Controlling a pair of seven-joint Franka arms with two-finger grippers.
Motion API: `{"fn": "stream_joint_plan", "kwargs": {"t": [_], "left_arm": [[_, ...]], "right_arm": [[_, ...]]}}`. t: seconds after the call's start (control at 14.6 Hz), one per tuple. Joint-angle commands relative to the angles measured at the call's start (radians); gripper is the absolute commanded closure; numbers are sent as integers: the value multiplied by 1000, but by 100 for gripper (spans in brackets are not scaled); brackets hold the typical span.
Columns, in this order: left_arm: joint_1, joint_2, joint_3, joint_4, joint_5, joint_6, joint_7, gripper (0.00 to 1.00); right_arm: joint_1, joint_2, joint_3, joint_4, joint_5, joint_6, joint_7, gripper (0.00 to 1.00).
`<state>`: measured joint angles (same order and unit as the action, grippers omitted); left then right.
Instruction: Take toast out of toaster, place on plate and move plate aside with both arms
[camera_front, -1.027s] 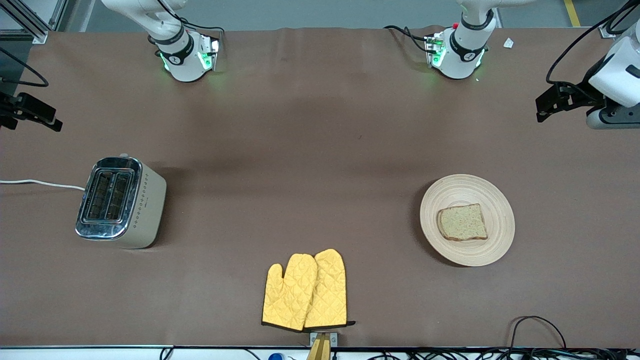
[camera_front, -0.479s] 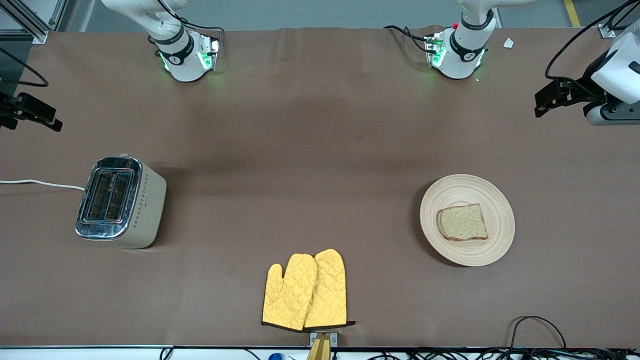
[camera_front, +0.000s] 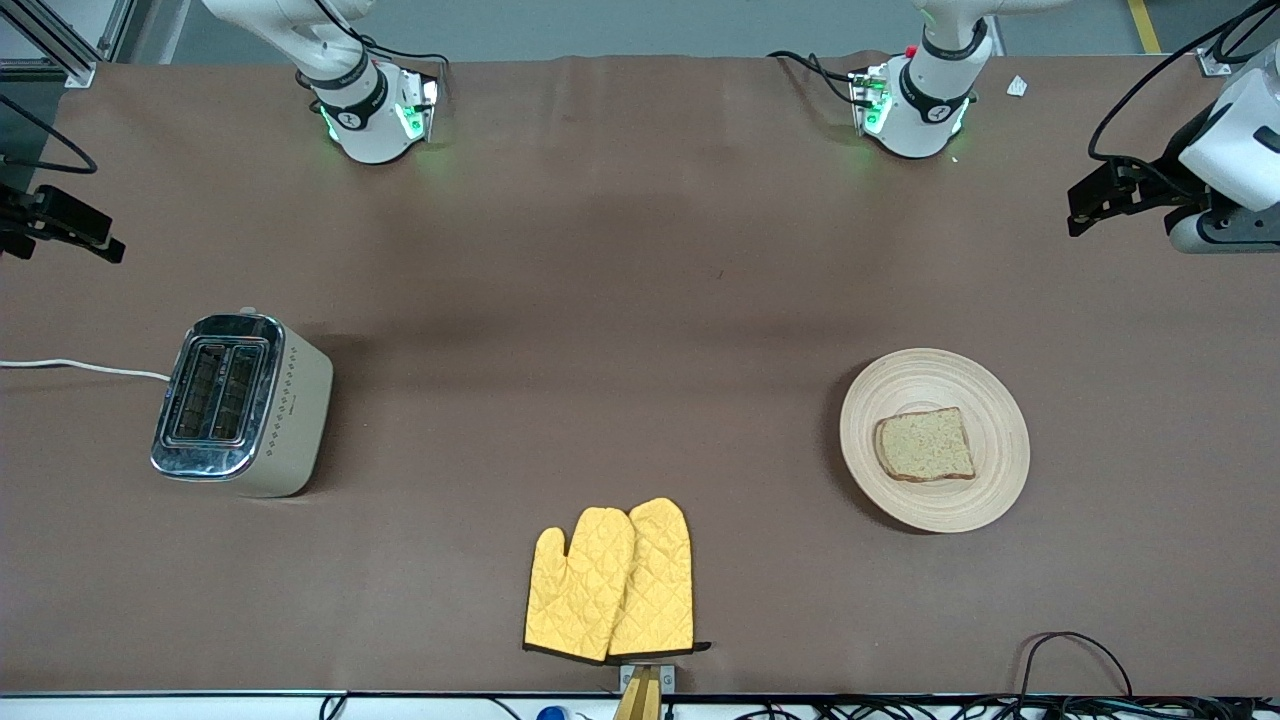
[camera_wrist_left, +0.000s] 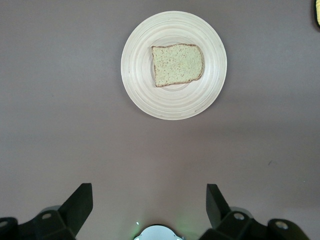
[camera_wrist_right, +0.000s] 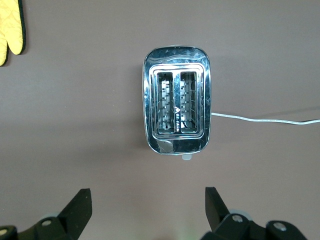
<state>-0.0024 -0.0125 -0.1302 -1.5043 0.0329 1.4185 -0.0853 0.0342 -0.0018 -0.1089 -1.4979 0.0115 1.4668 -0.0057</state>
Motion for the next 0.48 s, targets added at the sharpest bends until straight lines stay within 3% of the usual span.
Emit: {"fn": "stream_joint_plan", "kwargs": {"t": [0.0, 0.41], "left_arm": [[-10, 13, -3, 24, 12, -9, -7, 0], [-4, 13, -3, 24, 10, -9, -10, 0]], "right_arm": [[-7, -10, 11, -7, -10, -5, 16, 0], [-7, -10, 11, -7, -10, -5, 16, 0]]}}
